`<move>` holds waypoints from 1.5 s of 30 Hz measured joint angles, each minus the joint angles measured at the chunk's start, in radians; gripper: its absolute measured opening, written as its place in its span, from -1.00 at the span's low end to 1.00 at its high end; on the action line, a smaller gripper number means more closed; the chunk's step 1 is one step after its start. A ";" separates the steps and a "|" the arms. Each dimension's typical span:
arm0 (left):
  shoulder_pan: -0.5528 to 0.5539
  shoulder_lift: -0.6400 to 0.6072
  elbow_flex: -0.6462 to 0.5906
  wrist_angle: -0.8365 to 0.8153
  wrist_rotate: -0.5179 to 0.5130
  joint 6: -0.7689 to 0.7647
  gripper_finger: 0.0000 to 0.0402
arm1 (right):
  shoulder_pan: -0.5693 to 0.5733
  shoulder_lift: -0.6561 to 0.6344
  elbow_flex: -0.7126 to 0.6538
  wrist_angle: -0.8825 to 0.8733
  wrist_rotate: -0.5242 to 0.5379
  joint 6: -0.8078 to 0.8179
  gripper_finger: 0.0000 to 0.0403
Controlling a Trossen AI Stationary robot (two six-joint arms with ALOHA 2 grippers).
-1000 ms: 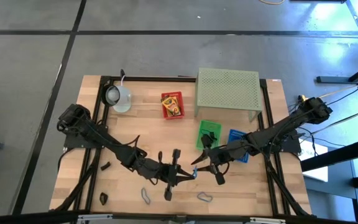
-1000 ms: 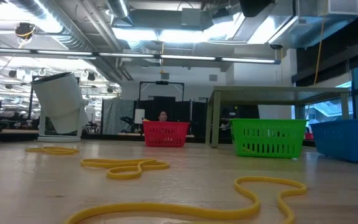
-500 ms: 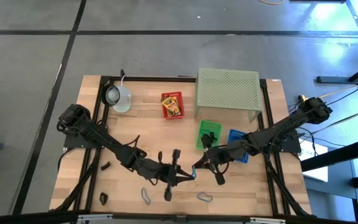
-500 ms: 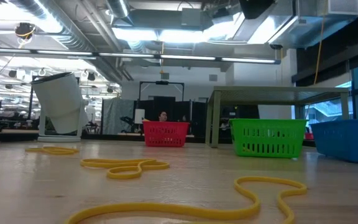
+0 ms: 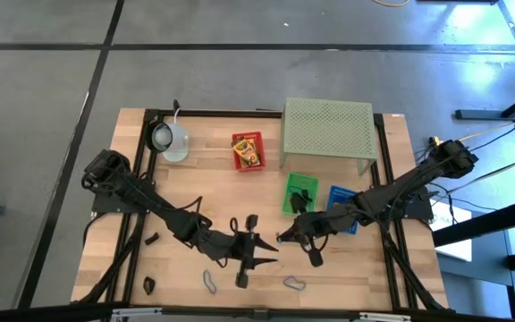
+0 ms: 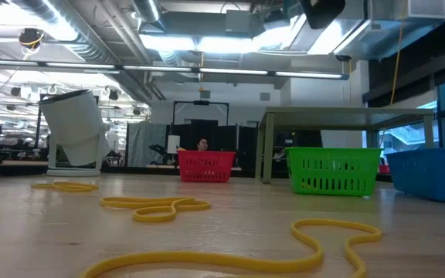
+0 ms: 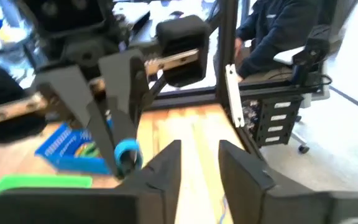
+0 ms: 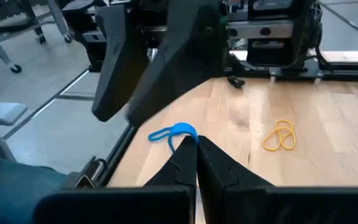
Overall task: Pick & Place Office Desk Supplies
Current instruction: Put the blue rubber band into the green bin
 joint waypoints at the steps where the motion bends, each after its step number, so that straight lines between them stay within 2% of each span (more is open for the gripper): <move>1: -0.005 0.000 0.000 -0.015 -0.018 -0.021 -0.44 | 0.000 0.000 0.000 -0.010 0.002 0.000 -0.99; 4: -0.025 0.000 0.000 -0.083 -0.108 -0.087 -0.28 | 0.001 0.000 0.000 -0.065 0.065 0.004 -1.00; 9: -0.063 0.000 0.000 -0.207 -0.264 -0.191 -0.13 | -0.002 -0.021 0.000 -0.263 0.253 0.064 -1.00; 13: -0.080 0.001 0.000 -0.299 -0.315 -0.272 -0.11 | -0.013 -0.047 0.000 -0.431 0.361 0.157 -1.00; 19: -0.081 0.001 0.000 -0.323 -0.356 -0.296 -0.10 | -0.048 -0.055 0.000 -0.577 0.436 0.278 -1.00; 28: -0.075 0.001 0.000 -0.324 -0.356 -0.322 -0.10 | -0.143 -0.022 -0.001 -0.773 0.444 0.510 -0.98; 37: -0.075 0.001 0.000 -0.325 -0.348 -0.321 -0.10 | -0.206 0.096 -0.001 -0.771 0.320 0.489 -0.97; 42: -0.075 0.001 0.000 -0.325 -0.347 -0.321 -0.10 | -0.228 0.115 -0.001 -0.766 0.253 0.487 -0.97; 45: -0.075 0.001 0.000 -0.325 -0.351 -0.336 -0.10 | -0.229 0.115 -0.001 -0.759 0.255 0.495 -0.97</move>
